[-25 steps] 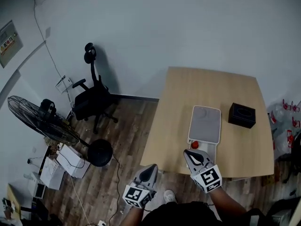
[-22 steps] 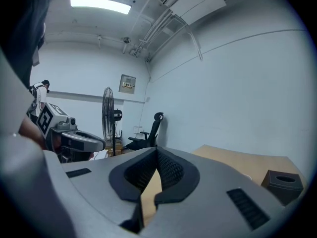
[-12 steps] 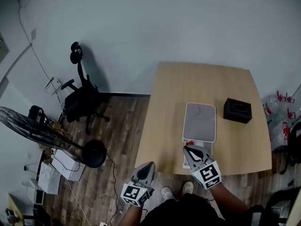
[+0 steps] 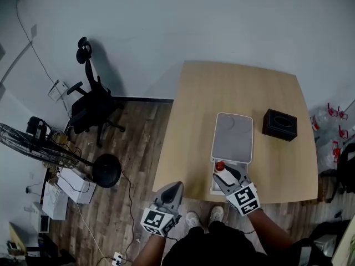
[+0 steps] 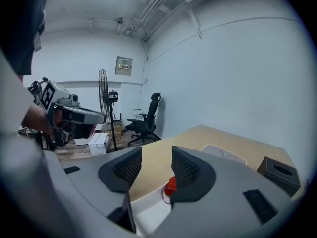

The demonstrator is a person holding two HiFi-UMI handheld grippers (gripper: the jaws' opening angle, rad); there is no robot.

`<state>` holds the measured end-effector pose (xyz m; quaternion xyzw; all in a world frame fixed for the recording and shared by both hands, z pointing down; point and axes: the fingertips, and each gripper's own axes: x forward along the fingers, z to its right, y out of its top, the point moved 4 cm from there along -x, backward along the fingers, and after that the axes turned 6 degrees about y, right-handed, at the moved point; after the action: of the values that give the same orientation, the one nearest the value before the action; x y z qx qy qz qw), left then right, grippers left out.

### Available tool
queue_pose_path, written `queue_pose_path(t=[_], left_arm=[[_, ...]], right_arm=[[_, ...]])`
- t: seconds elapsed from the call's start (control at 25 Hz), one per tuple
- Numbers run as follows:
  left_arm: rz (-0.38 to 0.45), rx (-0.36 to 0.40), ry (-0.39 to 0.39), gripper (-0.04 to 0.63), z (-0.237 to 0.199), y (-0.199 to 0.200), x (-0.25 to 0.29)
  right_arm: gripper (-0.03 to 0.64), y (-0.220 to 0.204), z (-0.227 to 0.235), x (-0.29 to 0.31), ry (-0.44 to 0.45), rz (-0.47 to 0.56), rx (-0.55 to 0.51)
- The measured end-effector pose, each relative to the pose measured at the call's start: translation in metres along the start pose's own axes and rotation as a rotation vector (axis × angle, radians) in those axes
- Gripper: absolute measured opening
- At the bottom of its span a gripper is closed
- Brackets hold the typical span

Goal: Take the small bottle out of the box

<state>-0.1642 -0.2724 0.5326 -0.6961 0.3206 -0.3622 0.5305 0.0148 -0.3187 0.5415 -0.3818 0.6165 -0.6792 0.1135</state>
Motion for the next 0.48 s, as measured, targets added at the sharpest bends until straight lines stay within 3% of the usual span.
queue_pose_path(t=[0.16,0.48], left_arm=[[-0.019,-0.009,0.011,0.012,-0.001,-0.004,0.004],[-0.041,-0.017,0.041,0.012,-0.006,-0.010,0.002]], right_arm=[[0.242,-0.027,0.013,0.011,-0.005,-0.047,0.038],[0.247,-0.079,0.038,0.041,-0.021,-0.160,0.119]])
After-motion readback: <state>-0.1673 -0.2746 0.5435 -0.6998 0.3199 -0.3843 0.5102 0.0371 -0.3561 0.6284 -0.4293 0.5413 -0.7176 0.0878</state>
